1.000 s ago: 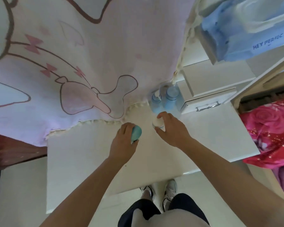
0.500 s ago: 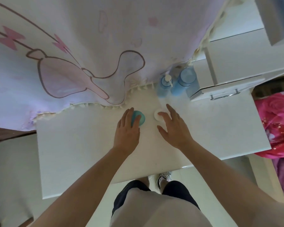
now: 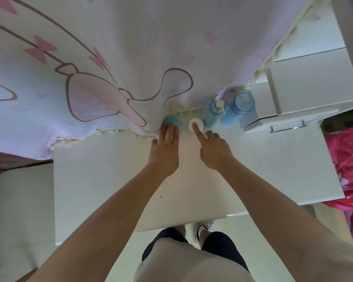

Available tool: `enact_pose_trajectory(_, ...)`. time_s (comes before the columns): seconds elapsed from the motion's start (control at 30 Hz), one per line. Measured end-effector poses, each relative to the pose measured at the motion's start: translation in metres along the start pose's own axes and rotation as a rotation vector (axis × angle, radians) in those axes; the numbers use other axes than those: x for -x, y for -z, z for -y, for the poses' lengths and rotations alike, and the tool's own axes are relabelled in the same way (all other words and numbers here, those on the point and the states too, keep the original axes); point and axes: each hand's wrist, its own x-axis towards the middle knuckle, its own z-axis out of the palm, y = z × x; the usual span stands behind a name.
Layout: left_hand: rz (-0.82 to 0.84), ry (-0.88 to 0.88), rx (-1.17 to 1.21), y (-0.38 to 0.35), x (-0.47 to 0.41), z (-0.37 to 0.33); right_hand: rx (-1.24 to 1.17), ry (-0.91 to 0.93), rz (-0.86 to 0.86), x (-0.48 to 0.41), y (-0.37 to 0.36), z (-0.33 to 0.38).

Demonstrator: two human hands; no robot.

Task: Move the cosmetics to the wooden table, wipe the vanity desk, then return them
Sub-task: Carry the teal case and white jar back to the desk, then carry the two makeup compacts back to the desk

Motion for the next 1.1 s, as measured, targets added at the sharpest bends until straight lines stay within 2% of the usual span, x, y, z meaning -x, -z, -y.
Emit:
enact_pose_trajectory(0.17,-0.043,0.01,0.069,0.005,0.019,-0.003,-0.049,-0.022,-0.051,0.021,0.006,-0.002)
enact_pose_trajectory(0.3,-0.145,0.031,0.095,0.003,0.069,-0.003,-0.017,0.052,-0.121,0.053,0.013,-0.009)
enact_pose_trajectory(0.4,-0.285,0.136,0.138,0.004,0.113,0.004,-0.111,0.153,-0.251,0.063,0.018,0.0)
enact_pose_trajectory(0.5,-0.425,0.339,0.191,0.004,0.171,0.015,-0.155,0.308,-0.381,0.069,0.015,0.034)
enact_pose_trajectory(0.63,-0.534,0.604,0.179,0.008,0.266,0.04,-0.194,0.546,-0.447,0.093,0.02,0.12)
enact_pose_trajectory(0.8,-0.632,1.06,0.178,0.029,0.403,0.089,-0.198,0.91,-0.47,0.159,0.033,0.255)
enact_pose_trajectory(0.93,-0.709,1.241,0.123,0.028,0.53,0.116,-0.229,1.132,-0.456,0.227,0.033,0.37)
enact_pose_trajectory(1.1,-0.747,1.459,0.106,-0.017,0.703,0.133,-0.182,1.354,-0.399,0.333,0.0,0.515)
